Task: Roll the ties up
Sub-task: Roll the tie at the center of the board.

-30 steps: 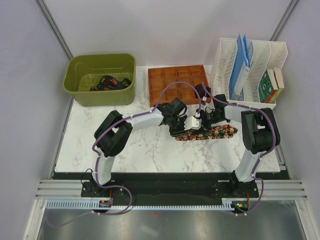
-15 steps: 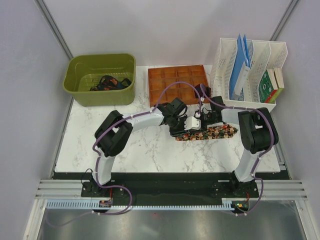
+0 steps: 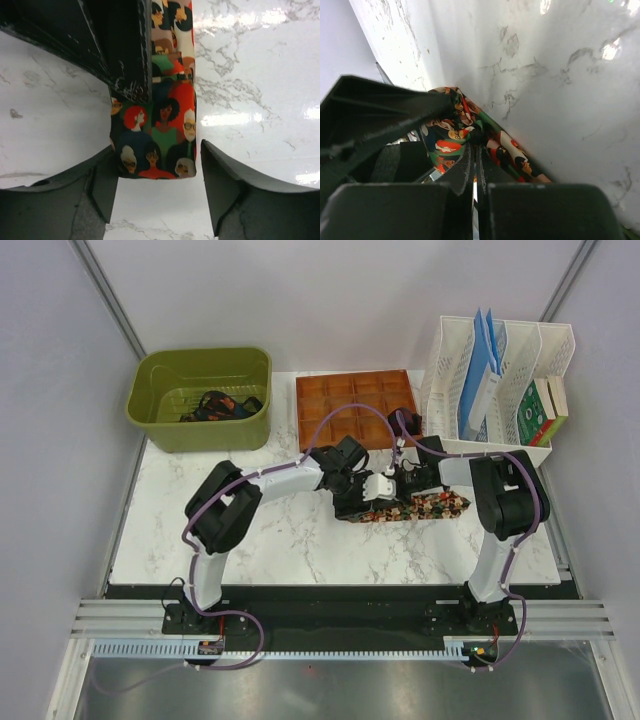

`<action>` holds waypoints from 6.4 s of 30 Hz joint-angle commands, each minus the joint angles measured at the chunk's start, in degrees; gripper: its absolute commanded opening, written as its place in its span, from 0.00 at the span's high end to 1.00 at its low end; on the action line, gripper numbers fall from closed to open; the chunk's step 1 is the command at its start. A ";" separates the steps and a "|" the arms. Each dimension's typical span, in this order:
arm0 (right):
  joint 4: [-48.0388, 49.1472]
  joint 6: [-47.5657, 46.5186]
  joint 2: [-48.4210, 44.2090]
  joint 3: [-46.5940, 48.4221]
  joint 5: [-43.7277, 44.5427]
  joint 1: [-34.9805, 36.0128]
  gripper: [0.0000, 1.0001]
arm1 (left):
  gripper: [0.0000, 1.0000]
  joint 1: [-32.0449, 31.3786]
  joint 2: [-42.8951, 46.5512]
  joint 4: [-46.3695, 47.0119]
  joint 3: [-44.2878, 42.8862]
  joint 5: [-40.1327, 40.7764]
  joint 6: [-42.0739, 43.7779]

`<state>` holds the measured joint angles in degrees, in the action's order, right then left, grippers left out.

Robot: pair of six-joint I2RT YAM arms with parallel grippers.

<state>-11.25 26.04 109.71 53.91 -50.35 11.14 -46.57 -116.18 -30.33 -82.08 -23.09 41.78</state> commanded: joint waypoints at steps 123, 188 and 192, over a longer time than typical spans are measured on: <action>-16.79 -15.15 7.62 2.08 6.75 -6.65 1.00 | 0.00 2.18 10.10 18.45 12.30 -7.58 -8.03; 8.78 11.31 -2.22 -3.81 -2.21 4.16 0.61 | 0.72 2.62 -3.26 -5.97 0.08 -8.02 1.64; 9.40 11.22 -1.78 -4.07 -2.39 4.24 0.90 | 0.71 2.62 -3.26 -5.45 0.26 -7.06 1.02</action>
<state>-5.13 36.45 106.78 50.37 -52.56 14.52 -44.05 -116.64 -33.85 -82.15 -34.15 44.75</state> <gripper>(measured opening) 0.226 0.453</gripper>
